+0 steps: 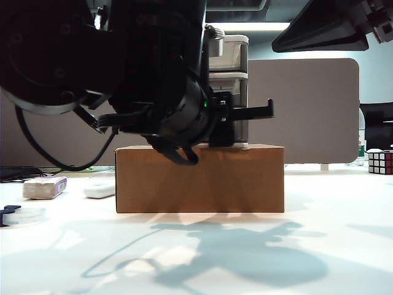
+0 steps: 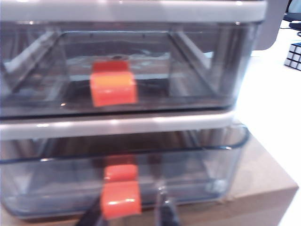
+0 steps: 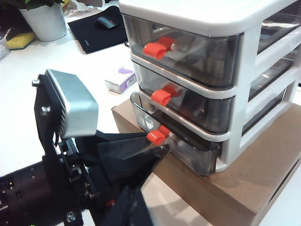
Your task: Open the third layer of the drawer on the table, pick up the transparent tape on the table and put it in, and finally close the drawer.
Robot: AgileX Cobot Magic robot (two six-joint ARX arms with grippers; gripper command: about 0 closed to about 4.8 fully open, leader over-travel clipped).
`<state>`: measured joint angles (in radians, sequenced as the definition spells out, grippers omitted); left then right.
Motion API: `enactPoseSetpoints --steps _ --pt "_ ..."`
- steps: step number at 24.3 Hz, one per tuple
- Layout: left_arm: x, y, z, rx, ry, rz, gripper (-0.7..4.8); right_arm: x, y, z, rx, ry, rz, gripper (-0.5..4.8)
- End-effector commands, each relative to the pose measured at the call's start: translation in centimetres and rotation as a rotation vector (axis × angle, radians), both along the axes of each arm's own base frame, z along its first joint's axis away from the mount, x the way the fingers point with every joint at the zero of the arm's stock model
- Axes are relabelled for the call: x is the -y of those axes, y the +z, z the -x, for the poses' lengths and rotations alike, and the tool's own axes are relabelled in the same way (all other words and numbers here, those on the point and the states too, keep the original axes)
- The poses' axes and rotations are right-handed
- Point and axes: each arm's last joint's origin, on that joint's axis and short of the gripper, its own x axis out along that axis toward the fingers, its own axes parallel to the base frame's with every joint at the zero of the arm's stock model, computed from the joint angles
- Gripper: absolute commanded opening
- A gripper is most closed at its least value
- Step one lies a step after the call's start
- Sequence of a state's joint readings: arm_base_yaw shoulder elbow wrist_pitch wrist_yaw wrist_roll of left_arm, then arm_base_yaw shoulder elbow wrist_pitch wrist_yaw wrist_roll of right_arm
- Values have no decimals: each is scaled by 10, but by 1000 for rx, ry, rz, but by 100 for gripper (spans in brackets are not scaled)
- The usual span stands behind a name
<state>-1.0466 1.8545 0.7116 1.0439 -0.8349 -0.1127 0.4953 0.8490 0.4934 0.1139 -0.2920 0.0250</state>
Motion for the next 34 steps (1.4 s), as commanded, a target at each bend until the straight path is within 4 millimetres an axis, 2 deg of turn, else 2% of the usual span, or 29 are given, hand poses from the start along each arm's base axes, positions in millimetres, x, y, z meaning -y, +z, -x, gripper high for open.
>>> enactPoseSetpoints --steps 1,6,10,18,24,26,27,29,34 --pt "1 3 -1 10 1 18 115 0 3 0 19 3 -7 -5" --pt "1 3 -1 10 1 17 109 0 3 0 19 3 -7 -5" --pt "1 3 -1 10 1 17 49 0 3 0 20 0 -6 -5" --pt "1 3 -1 10 1 17 48 -3 5 -6 77 4 -13 -5" --pt "1 3 -1 10 2 18 46 -11 4 -30 51 83 -23 -5" --pt "1 3 -1 10 2 18 42 -13 4 -44 25 119 -24 -5" --pt "1 3 -1 10 2 18 14 -12 5 -53 13 129 -28 -5" --pt "0 3 -2 10 3 17 12 -12 5 -66 2 154 -38 -5" --pt "-2 4 -5 11 15 23 12 -15 5 -84 0 180 -48 -5"
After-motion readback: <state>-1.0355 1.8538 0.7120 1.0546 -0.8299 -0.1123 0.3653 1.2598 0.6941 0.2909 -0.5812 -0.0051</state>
